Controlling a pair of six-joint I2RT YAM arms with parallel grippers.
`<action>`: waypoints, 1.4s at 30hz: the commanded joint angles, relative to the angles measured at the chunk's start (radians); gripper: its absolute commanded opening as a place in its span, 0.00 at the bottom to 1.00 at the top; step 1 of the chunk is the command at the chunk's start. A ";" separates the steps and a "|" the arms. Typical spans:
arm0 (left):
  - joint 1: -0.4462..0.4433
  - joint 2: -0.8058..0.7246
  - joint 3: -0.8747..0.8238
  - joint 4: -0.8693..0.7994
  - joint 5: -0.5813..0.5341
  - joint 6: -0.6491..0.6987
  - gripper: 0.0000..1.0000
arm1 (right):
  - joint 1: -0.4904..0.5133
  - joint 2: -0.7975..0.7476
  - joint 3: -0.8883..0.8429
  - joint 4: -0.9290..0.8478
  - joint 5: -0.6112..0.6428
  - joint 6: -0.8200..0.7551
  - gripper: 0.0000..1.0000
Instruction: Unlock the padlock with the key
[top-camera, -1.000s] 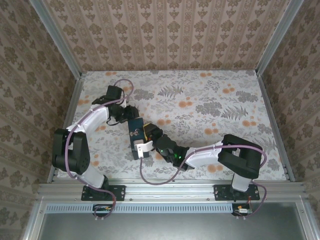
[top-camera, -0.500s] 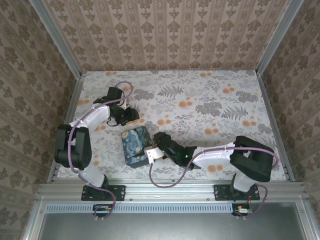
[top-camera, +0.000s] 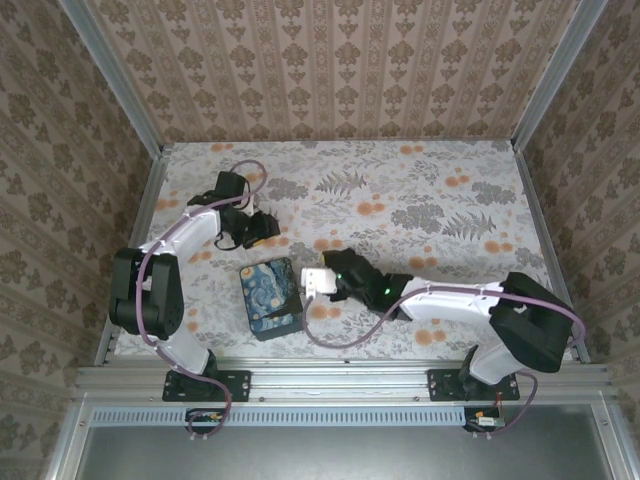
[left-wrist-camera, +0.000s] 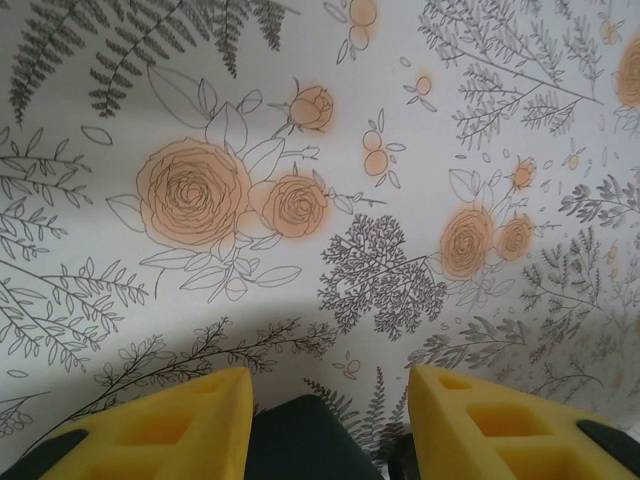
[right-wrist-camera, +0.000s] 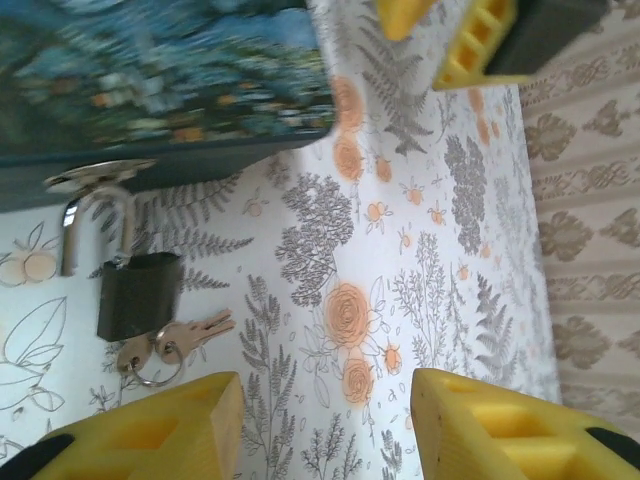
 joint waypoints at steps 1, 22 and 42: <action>0.005 -0.025 0.026 -0.027 -0.015 -0.010 0.47 | -0.075 -0.023 0.024 -0.153 -0.243 0.238 0.47; 0.055 -0.130 -0.009 -0.238 0.072 0.055 0.50 | -0.361 0.349 0.340 -0.483 -1.062 0.032 0.51; 0.130 -0.297 -0.206 -0.211 0.146 -0.015 0.51 | -0.245 0.527 0.560 -0.701 -0.808 -0.098 0.51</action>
